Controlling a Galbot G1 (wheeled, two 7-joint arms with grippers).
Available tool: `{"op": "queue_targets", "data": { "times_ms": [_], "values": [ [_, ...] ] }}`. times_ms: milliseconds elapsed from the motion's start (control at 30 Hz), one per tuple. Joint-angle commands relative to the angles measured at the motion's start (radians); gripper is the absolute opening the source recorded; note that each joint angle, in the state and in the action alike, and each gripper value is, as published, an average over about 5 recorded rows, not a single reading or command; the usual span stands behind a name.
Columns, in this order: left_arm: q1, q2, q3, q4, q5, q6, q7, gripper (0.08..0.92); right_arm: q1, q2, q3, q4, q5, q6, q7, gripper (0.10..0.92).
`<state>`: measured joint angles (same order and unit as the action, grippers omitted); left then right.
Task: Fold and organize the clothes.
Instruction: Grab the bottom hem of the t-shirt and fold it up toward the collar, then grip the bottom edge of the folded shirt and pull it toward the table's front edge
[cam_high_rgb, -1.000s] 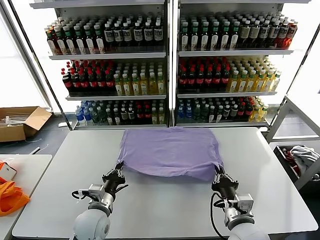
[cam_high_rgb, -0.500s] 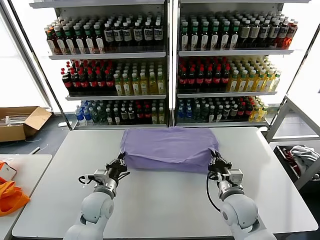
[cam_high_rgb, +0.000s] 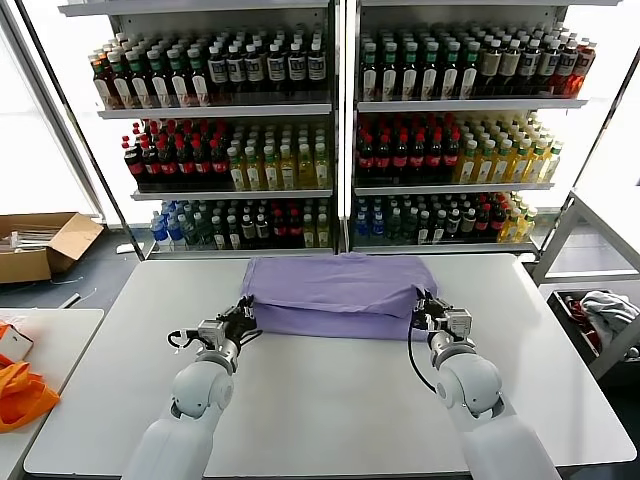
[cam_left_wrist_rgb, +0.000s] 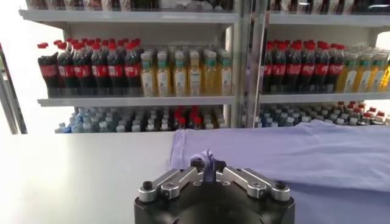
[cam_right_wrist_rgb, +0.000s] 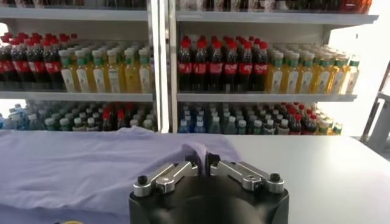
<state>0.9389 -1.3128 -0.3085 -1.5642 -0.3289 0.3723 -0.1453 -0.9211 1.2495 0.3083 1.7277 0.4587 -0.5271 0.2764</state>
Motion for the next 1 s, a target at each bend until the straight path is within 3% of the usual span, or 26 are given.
{"op": "queue_targets", "data": {
  "times_ms": [33,167,467,667,1000],
  "values": [
    [-0.004,0.006,0.001,-0.031,0.001,0.049,-0.021,0.338,0.031,0.014,0.009,-0.009,0.186,-0.017,0.079,0.429],
    [0.032,0.012,-0.008,-0.088,0.002,0.072,-0.031,0.459,0.007,0.015,0.024,0.049,0.239,-0.015,0.134,0.55],
    [0.11,0.01,-0.015,-0.133,0.049,0.086,-0.024,0.719,-0.151,-0.038,0.045,0.163,0.114,-0.05,0.146,0.798],
    [0.12,0.008,-0.009,-0.122,0.072,0.108,-0.018,0.818,-0.191,-0.061,0.062,0.149,0.129,-0.051,0.151,0.822],
    [0.079,0.011,-0.011,-0.088,0.071,0.105,-0.02,0.823,-0.173,-0.056,0.076,0.086,0.158,-0.05,0.149,0.823]
  ]
}}
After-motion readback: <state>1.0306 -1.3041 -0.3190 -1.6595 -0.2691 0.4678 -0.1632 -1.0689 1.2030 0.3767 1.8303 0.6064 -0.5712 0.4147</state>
